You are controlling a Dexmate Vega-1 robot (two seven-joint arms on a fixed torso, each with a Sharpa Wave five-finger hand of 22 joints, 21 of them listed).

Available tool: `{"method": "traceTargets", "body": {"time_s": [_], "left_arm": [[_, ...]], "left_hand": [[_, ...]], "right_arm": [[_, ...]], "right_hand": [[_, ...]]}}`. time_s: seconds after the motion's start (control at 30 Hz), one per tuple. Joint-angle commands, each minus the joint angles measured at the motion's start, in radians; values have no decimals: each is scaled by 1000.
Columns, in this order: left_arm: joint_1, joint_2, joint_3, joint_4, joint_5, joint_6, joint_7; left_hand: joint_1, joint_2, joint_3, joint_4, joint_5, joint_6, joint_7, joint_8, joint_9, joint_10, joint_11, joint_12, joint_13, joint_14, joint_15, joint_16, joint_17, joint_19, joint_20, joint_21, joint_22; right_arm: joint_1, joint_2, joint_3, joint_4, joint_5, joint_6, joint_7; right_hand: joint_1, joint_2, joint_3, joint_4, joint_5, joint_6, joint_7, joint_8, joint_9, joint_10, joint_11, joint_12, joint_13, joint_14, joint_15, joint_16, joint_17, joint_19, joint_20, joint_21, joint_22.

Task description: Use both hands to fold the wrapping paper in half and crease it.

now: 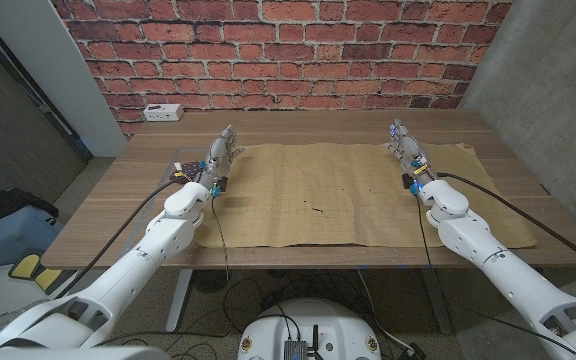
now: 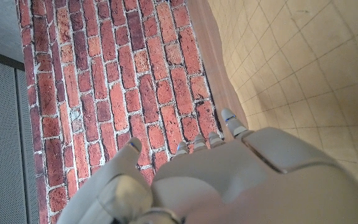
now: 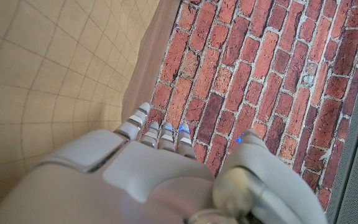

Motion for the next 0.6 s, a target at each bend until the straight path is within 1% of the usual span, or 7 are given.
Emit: {"method": "traceTargets", "body": {"time_s": [0.03, 0.13, 0.33, 0.6], "left_arm": [[-24, -3, 15, 24, 7, 14, -16], [-33, 3, 24, 25, 23, 24, -15], [-49, -3, 32, 40, 25, 30, -25], [-73, -11, 49, 63, 39, 40, -37]], "left_hand": [[4, 0, 4, -3, 5, -28, -2, 7, 3, -54, 3, 7, 1, -9, 3, 8, 4, -18, -1, -6, 2], [4, 0, 4, -4, 5, -25, 0, 8, 3, -53, 0, 7, 1, -7, 5, 8, 4, -17, -1, -8, 2], [4, 0, 3, -4, 5, -15, 1, 11, 3, -49, 2, 8, 1, -4, 8, 9, 4, -15, 0, -10, 2], [3, -1, 2, -5, 5, -10, 0, 11, 3, -47, 2, 8, 1, -2, 9, 9, 4, -13, 2, -14, 2]], "right_arm": [[-56, -54, 26, -90, -51, -60, -118], [-77, -69, 38, -116, -59, -69, -145], [-113, -87, 61, -157, -63, -89, -189], [-144, -104, 84, -187, -63, -103, -215]], "right_hand": [[15, 2, 12, -2, 1, 11, -1, 6, 4, 7, 4, 7, 1, 0, 9, 7, 4, 1, 6, 6, 4], [19, 4, 15, -4, 0, 14, 0, 6, 4, 8, 4, 7, 1, 3, 10, 8, 4, 1, 8, 6, 4], [27, 7, 21, -9, 0, 19, -1, 7, 4, 11, 4, 8, 1, 4, 9, 8, 4, 3, 7, 7, 4], [36, 11, 28, -15, -2, 21, -3, 7, 4, 14, 5, 9, 1, 6, 10, 8, 4, 4, 7, 7, 4]]}}
